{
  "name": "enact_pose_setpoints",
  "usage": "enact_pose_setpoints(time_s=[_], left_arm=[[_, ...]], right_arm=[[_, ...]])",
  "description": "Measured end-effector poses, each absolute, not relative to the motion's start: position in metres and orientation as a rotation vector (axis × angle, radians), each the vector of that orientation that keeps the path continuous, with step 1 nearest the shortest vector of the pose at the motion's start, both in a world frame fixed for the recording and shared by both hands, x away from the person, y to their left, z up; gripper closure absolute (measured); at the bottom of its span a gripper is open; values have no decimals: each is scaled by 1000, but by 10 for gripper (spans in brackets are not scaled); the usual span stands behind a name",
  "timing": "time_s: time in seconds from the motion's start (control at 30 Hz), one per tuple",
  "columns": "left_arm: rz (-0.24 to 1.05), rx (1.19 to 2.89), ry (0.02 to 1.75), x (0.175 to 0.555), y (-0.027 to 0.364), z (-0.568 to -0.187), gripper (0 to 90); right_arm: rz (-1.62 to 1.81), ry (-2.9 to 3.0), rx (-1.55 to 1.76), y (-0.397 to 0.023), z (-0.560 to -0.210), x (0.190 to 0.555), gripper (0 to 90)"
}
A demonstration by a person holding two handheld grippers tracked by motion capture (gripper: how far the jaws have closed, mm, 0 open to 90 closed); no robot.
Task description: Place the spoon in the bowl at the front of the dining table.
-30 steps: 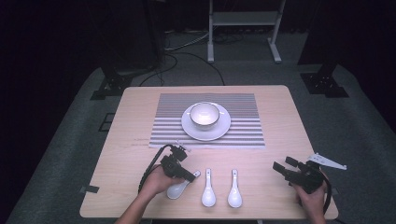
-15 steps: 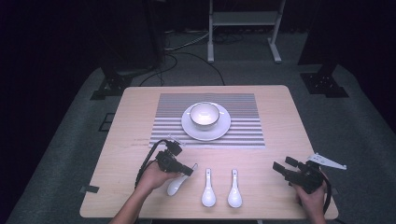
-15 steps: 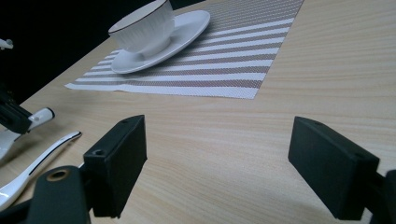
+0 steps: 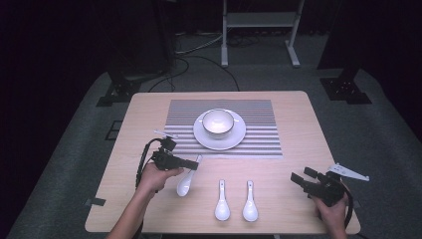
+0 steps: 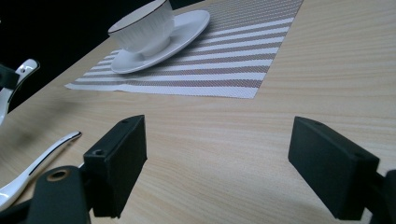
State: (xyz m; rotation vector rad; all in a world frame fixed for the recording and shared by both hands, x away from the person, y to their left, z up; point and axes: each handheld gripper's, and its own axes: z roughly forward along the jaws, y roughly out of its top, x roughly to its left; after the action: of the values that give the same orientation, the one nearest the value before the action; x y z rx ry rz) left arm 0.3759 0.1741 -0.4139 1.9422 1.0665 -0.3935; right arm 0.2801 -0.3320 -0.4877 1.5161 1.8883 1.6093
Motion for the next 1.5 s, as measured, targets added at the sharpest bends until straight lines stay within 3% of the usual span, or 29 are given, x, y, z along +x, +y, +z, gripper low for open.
enact_pose_setpoints(time_s=[0.6, 1.03, 1.5], left_arm=[[-373, 1778, 1108, 398, 187, -406, 850], [-348, 1524, 1187, 418, 199, -403, 851], [-290, 1398, 1250, 443, 201, -389, 851]], right_arm=[[1613, 1888, 1517, -332, -488, 280, 184], [1616, 1886, 1520, -332, -488, 280, 184], [1622, 1883, 1523, -333, -488, 280, 184]])
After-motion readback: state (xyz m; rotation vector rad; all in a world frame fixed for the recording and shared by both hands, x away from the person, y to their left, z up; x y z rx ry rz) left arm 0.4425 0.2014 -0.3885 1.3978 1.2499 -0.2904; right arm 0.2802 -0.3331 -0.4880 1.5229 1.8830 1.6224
